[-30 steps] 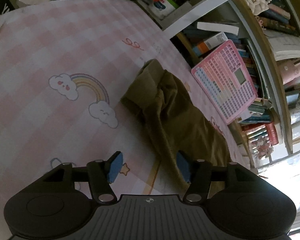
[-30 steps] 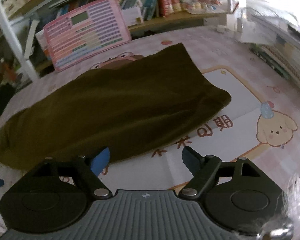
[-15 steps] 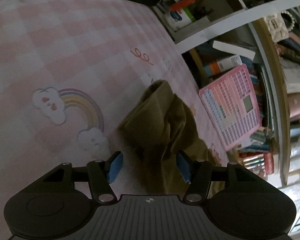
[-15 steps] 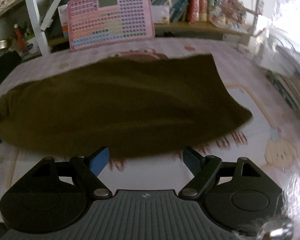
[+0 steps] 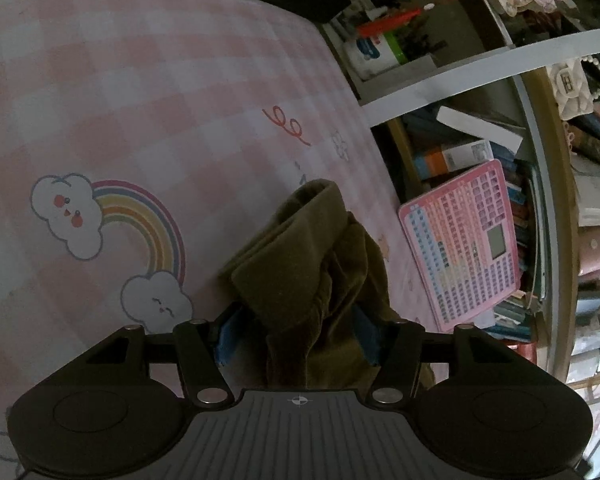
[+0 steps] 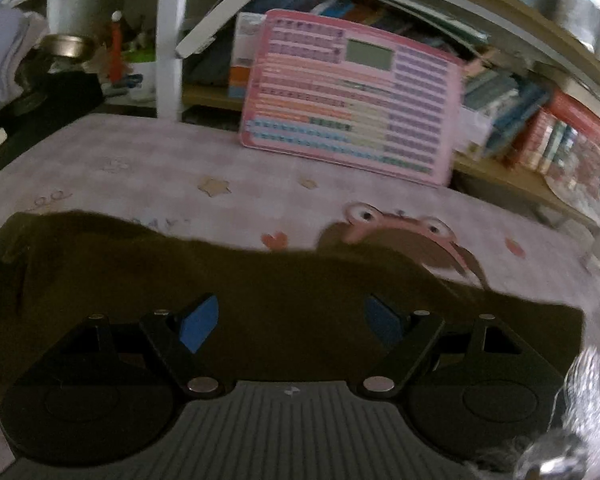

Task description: Fold clothes

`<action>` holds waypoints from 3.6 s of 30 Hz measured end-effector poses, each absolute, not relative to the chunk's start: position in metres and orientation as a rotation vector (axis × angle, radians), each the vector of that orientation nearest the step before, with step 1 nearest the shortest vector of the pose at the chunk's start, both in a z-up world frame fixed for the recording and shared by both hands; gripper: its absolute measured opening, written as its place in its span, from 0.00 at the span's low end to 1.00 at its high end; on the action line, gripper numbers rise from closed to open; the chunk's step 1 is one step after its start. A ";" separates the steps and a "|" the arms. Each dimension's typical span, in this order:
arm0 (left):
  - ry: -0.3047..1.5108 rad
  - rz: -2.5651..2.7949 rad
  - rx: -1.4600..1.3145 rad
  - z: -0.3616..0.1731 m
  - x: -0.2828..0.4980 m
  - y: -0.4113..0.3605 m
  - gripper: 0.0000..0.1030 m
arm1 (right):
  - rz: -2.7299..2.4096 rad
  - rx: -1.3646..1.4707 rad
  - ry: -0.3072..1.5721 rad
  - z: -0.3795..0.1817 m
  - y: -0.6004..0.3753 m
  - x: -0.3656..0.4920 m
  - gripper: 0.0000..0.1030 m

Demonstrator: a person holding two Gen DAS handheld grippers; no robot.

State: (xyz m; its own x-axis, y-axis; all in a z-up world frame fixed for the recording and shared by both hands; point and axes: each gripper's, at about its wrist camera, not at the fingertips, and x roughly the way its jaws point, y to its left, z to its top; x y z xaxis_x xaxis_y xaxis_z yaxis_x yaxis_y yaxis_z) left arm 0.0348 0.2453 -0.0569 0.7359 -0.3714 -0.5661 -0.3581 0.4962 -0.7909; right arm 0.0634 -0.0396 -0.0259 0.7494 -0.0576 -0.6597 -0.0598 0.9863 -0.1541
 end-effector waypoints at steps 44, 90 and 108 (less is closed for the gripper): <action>0.538 -0.169 -0.364 0.059 -0.003 0.100 0.16 | 0.146 0.009 0.747 -0.018 -0.132 -0.048 0.79; 0.829 -0.097 -0.170 0.015 -0.092 -0.079 0.77 | 0.166 0.271 0.866 -0.014 -0.341 -0.105 0.79; 0.819 -0.196 -0.196 0.010 -0.117 -0.025 0.77 | -0.001 0.265 0.854 0.004 -0.294 -0.144 0.79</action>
